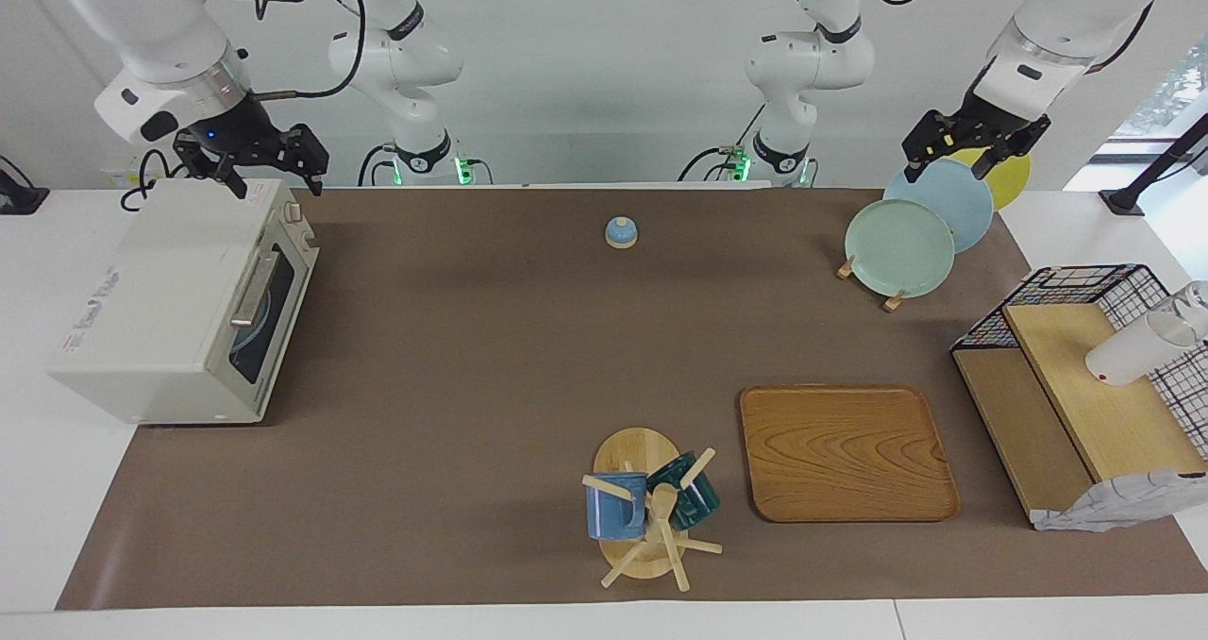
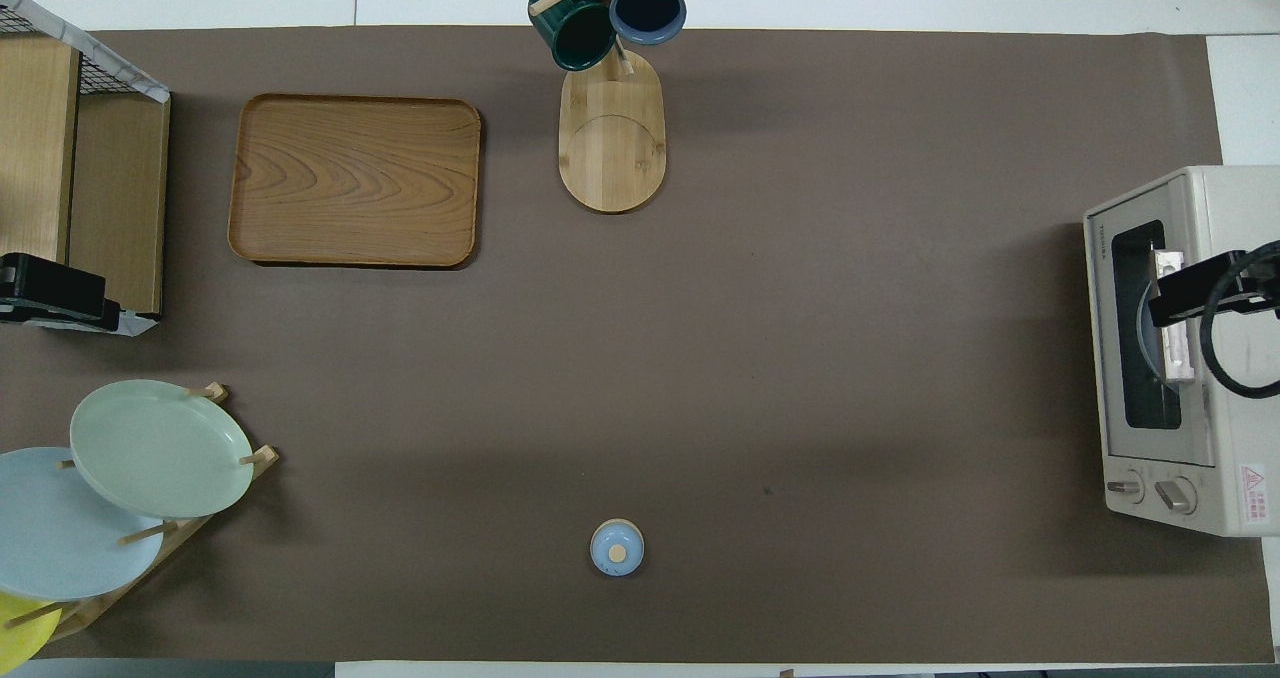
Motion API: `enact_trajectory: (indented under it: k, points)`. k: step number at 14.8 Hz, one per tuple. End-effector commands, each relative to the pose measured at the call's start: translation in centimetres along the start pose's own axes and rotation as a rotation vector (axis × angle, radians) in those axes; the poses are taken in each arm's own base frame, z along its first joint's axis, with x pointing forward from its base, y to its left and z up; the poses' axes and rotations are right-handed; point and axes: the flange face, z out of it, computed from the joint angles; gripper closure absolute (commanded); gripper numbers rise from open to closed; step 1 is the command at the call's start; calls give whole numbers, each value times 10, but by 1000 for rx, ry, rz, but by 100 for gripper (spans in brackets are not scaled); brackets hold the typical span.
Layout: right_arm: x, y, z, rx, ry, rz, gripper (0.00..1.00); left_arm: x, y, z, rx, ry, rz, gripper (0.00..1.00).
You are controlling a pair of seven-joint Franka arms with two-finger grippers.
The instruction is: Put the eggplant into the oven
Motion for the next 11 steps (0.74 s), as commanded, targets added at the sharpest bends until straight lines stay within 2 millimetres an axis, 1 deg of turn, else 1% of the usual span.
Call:
enact_trajectory:
  k: [1, 3, 11]
  points:
    - [-4, -1, -2, 24, 12, 16, 0, -4, 2, -6, -13, 6, 7, 0]
    - [0, -4, -4, 26, 35, 29, 0, -3, -2, -6, -14, 6, 1, 0]
    - [0, -2, -4, 20, 33, 35, 0, -3, -2, -6, -12, 6, 1, 0]
